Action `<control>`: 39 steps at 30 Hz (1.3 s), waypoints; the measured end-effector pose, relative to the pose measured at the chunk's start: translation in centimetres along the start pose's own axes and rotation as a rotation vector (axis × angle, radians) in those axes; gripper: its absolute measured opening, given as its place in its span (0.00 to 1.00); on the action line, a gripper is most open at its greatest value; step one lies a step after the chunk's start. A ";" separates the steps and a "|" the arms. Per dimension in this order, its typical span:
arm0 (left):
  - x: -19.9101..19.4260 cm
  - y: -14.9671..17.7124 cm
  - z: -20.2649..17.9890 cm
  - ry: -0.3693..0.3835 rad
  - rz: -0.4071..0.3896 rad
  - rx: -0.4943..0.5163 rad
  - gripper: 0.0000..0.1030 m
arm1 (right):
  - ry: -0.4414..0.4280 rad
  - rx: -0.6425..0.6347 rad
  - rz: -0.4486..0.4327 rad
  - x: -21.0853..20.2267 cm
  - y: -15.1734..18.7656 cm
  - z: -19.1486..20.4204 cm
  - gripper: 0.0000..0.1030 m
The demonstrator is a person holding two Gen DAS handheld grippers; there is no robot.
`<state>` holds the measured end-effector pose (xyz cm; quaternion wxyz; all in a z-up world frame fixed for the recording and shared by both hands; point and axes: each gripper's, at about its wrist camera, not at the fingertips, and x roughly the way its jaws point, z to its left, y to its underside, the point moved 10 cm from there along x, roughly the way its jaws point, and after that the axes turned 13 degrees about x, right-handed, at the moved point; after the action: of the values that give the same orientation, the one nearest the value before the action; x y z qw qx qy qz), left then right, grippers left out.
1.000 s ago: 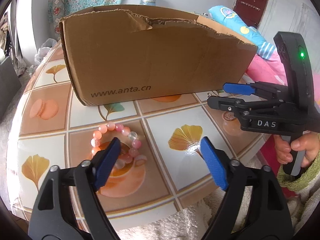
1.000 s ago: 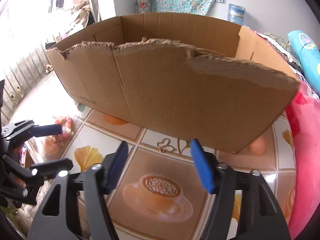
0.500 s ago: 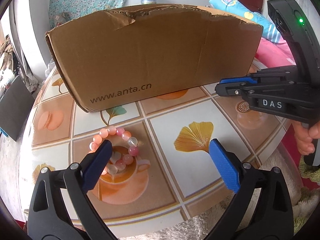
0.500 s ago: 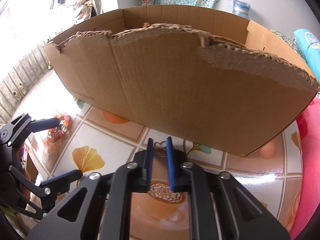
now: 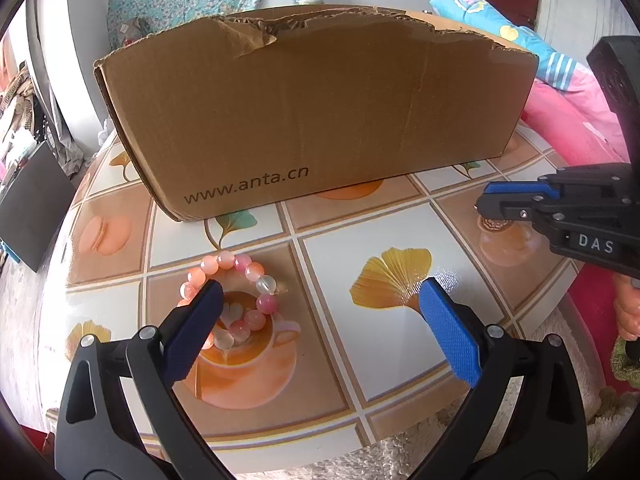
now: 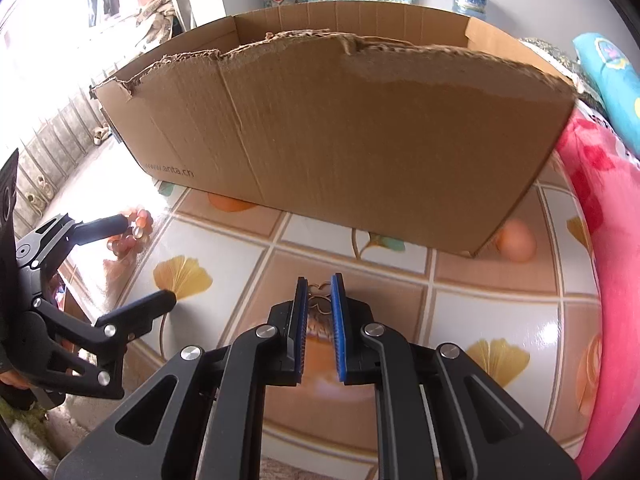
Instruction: Organize jewelry
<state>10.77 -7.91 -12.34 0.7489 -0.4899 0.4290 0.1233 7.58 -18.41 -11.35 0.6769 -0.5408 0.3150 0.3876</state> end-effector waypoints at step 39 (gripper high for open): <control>0.6 -0.3 -0.1 -0.016 0.038 -0.030 0.92 | -0.148 0.109 0.041 -0.5 0.8 0.0 0.26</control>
<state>11.24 -8.25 -12.62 0.7424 -0.4918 0.4304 0.1478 6.66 -18.44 -11.32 0.7187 -0.4663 0.2957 0.4227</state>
